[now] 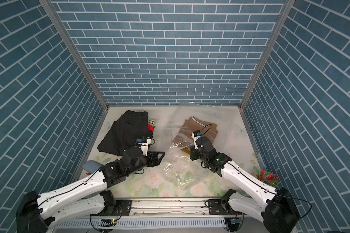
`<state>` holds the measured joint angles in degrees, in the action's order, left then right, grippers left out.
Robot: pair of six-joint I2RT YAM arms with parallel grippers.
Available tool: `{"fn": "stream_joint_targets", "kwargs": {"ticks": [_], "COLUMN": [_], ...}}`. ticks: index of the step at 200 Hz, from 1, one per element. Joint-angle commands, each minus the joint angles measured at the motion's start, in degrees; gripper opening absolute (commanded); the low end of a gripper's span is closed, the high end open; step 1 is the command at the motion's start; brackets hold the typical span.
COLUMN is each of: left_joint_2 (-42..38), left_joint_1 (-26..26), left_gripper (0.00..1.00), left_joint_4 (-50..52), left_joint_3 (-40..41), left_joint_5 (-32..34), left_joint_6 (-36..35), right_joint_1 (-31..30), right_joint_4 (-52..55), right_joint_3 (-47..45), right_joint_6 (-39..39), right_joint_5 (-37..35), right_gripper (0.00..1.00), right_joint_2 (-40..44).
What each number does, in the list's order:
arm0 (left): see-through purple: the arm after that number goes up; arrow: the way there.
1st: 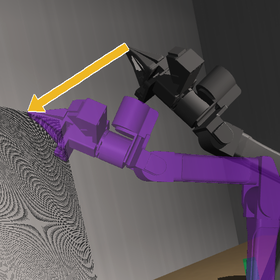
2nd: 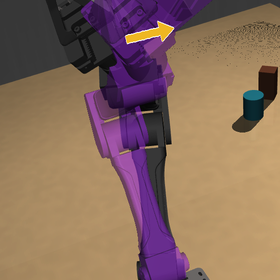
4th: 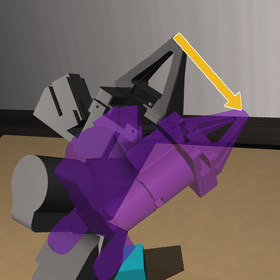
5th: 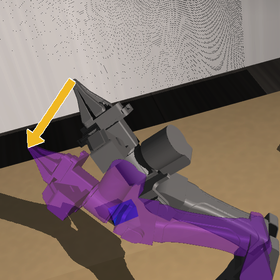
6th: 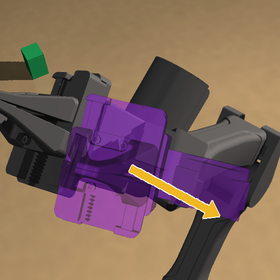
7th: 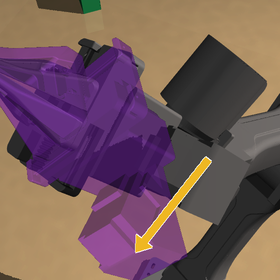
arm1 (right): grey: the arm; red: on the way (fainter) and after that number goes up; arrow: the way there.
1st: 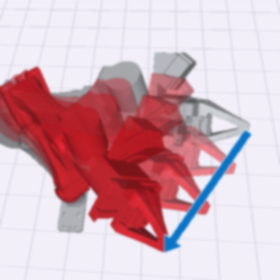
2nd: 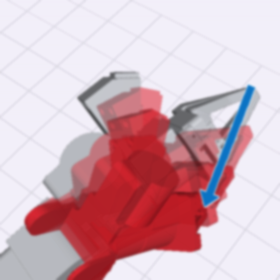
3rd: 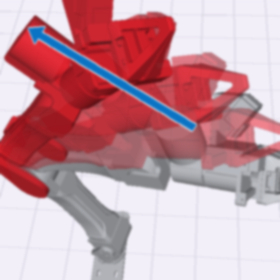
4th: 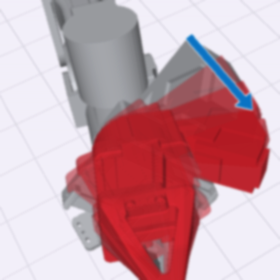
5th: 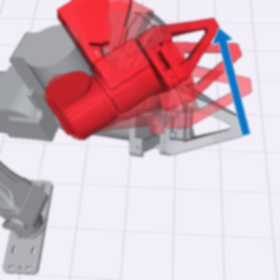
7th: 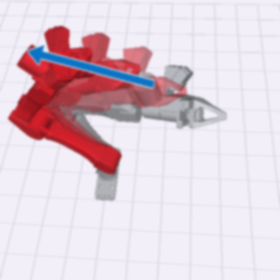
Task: Take the trousers out of the vacuum bag
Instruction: Take out the trousers from the vacuum bag.
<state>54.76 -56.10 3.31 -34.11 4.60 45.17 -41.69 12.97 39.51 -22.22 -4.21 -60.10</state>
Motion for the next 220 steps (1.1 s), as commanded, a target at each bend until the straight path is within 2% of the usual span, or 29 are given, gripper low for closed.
{"fn": "stream_joint_targets", "kwargs": {"ticks": [1, 33, 66, 104, 142, 164, 193, 220], "left_joint_2": [0.8, 5.3, 13.3, 22.5, 29.6, 31.8, 32.5, 34.8], "left_joint_1": [-8.3, -18.8, -22.5, -22.6, -22.4, -21.0, -17.7, -15.9], "left_gripper": [0.71, 0.67, 0.65, 0.63, 0.56, 0.53, 0.53, 0.52], "left_joint_4": [-3.2, -3.6, -7.6, -13.8, -12.4, -11.5, -15.0, -16.4], "left_joint_3": [0.8, -2.4, -4.7, -6.6, -9.7, -10.5, -8.2, -9.3], "left_joint_5": [6.7, 13.2, 12.9, 10.9, 10.4, 10.6, 9.1, 9.1], "left_joint_6": [5.2, 7.9, 10.3, 11.8, 12.2, 12.6, 12.6, 10.7], "right_joint_1": [-1.2, -1.6, -1.8, -1.8, -1.9, -1.9, -2.0, -2.0], "right_joint_4": [1.5, 2.2, 2.4, 3.6, 4.9, 4.9, 6.8, 8.3], "right_joint_3": [2.2, 3.0, 3.7, 5.2, 6.9, 7.3, 8.8, 10.2], "right_joint_6": [-0.7, -1.2, -1.6, -1.5, -0.8, -0.8, 0.3, 1.4], "right_joint_5": [2.8, 2.7, 3.0, 4.1, 5.4, 7.3, 8.2, 13.4], "right_gripper": [0.02, 0.02, 0.01, 0.01, 0.01, 0.0, 0.0, 0.0], "right_joint_2": [0.8, 1.0, 1.5, 3.0, 4.3, 5.9, 7.8, 9.0]}}
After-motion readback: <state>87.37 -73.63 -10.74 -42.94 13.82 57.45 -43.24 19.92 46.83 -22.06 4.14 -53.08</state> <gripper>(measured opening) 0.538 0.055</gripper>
